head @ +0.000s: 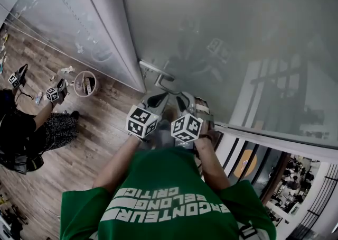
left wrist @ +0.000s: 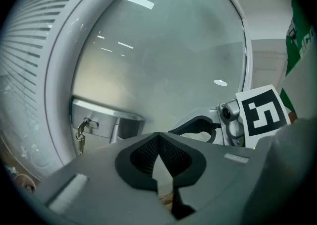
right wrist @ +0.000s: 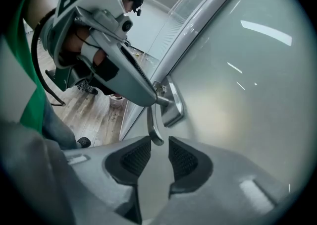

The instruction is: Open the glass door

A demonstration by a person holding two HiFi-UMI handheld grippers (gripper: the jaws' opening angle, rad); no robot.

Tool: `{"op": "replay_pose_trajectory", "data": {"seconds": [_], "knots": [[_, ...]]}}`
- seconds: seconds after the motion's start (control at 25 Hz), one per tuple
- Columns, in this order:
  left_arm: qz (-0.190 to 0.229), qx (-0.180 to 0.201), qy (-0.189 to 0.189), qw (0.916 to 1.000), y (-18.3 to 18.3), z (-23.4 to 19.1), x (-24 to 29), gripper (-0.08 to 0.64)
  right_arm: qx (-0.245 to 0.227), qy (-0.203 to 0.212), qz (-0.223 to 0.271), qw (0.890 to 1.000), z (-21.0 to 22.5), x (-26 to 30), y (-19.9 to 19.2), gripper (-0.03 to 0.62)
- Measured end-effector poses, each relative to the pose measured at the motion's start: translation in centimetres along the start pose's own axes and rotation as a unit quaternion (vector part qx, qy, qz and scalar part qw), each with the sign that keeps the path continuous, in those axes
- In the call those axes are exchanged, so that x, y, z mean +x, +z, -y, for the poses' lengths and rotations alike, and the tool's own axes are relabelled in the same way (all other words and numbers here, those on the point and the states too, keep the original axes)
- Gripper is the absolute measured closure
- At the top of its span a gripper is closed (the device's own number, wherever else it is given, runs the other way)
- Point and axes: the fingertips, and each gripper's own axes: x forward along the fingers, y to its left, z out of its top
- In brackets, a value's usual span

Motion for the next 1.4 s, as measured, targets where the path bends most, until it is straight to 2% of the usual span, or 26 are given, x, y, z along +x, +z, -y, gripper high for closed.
{"op": "replay_pose_trajectory", "data": {"seconds": [0.2,0.56,0.76,1.16,1.4], "knots": [[-0.01,-0.007,0.008,0.9999,-0.2,-0.8,1.0,0.543,-0.014,0.015,-0.006,1.0,-0.3,1.0,0.1,0.495],[-0.02,-0.007,0.001,0.9998,-0.6,-1.0,1.7,0.543,-0.037,0.027,-0.037,0.998,-0.4,1.4,-0.6,0.514],[-0.024,-0.009,-0.008,0.9996,-0.9,-0.9,2.2,0.543,-0.027,0.043,-0.046,0.998,-0.6,1.8,-0.6,0.518],[-0.036,0.002,-0.028,0.999,-0.9,0.5,4.5,0.544,-0.007,0.047,-0.033,0.998,0.1,2.0,-1.4,0.518],[-0.042,0.018,-0.008,0.9989,-1.3,-0.1,4.5,0.545,-0.001,0.042,-0.033,0.999,-0.1,2.3,-1.4,0.517]]}}
